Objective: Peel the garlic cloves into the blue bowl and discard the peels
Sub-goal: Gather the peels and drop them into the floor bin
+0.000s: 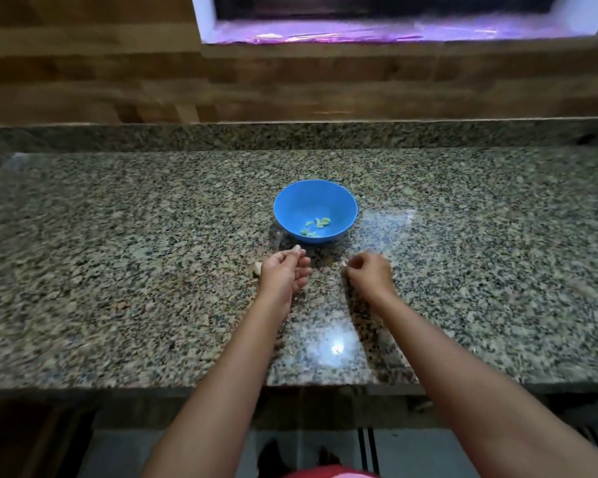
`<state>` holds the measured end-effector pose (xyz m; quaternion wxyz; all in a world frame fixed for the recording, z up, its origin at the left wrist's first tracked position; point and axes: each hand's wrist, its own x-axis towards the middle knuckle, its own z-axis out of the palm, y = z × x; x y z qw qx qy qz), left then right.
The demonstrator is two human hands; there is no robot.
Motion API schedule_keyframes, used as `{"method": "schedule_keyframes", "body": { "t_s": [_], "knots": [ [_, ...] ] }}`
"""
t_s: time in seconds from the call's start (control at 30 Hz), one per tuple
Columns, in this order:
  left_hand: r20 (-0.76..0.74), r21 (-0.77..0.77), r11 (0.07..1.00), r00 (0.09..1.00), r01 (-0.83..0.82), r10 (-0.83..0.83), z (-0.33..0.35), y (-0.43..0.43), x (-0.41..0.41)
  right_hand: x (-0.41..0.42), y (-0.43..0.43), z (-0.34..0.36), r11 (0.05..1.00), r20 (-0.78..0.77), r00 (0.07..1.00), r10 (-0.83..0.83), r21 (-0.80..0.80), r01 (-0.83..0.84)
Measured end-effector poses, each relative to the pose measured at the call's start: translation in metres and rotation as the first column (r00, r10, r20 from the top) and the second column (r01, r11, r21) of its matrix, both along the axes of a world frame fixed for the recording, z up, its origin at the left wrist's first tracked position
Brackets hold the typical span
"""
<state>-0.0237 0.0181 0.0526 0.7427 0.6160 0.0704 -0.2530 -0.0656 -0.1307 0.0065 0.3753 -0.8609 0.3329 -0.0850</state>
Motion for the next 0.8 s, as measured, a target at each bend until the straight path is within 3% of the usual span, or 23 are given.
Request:
{"method": "schedule_keyframes", "body": {
  "t_s": [0.2, 0.4, 0.5, 0.67, 0.8],
  "knots": [
    [0.059, 0.09, 0.995, 0.997, 0.039, -0.044, -0.005, -0.005, 0.01, 0.002, -0.003, -0.006, 0.999, -0.02, 1.0, 0.016, -0.034, -0.016],
    [0.186, 0.233, 0.971, 0.978, 0.047, -0.092, -0.014, 0.003, 0.027, 0.006, 0.015, 0.035, 0.998, 0.304, 0.953, 0.001, 0.064, -0.021],
    [0.202, 0.301, 0.953, 0.975, 0.032, -0.097, -0.017, 0.009, 0.034, 0.032, 0.014, 0.055, 0.999, 0.334, 0.942, 0.013, 0.033, -0.025],
    [0.304, 0.579, 0.813, 0.911, 0.057, -0.28, -0.027, 0.016, 0.038, 0.04, 0.019, 0.066, 0.994, 0.341, 0.94, -0.022, 0.104, -0.015],
    [0.342, 0.831, 0.555, 0.751, 0.039, -0.565, -0.036, 0.01, 0.038, 0.01, 0.038, 0.053, 0.966, 0.379, 0.924, -0.046, 0.253, -0.056]
  ]
}}
